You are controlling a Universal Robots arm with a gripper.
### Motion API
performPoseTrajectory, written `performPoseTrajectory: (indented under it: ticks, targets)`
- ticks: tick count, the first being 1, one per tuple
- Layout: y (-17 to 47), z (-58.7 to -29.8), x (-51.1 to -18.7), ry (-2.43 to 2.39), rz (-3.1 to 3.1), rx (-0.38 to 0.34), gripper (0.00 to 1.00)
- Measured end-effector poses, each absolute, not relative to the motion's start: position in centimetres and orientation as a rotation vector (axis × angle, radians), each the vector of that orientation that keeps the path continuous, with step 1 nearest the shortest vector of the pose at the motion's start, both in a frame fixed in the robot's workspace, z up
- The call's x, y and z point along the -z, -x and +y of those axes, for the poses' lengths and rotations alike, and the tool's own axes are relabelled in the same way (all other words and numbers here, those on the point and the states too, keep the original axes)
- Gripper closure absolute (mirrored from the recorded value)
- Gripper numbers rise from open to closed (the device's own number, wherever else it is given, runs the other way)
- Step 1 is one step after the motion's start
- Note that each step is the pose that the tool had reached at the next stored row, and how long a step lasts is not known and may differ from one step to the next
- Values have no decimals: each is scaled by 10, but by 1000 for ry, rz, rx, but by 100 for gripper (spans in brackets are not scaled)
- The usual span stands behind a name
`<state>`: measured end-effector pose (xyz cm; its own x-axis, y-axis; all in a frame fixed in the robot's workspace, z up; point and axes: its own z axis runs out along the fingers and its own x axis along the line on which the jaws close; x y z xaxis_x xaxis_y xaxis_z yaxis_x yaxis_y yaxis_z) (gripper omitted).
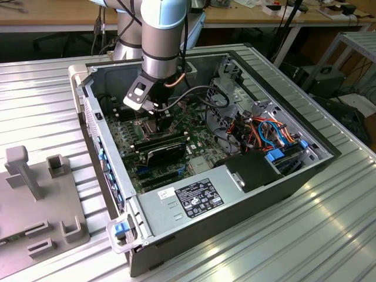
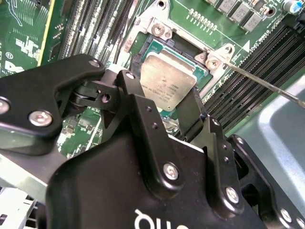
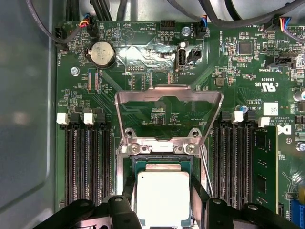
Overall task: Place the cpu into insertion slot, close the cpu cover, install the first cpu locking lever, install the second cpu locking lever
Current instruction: 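Place the cpu into insertion slot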
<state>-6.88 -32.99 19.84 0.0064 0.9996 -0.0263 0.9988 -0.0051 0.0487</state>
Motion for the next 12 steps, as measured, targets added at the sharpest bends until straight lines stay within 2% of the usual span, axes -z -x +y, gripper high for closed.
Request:
performPoseTrajectory:
  ticks: [12]
  targets:
    - [67, -330, -196, -2192, 2176, -23, 45]
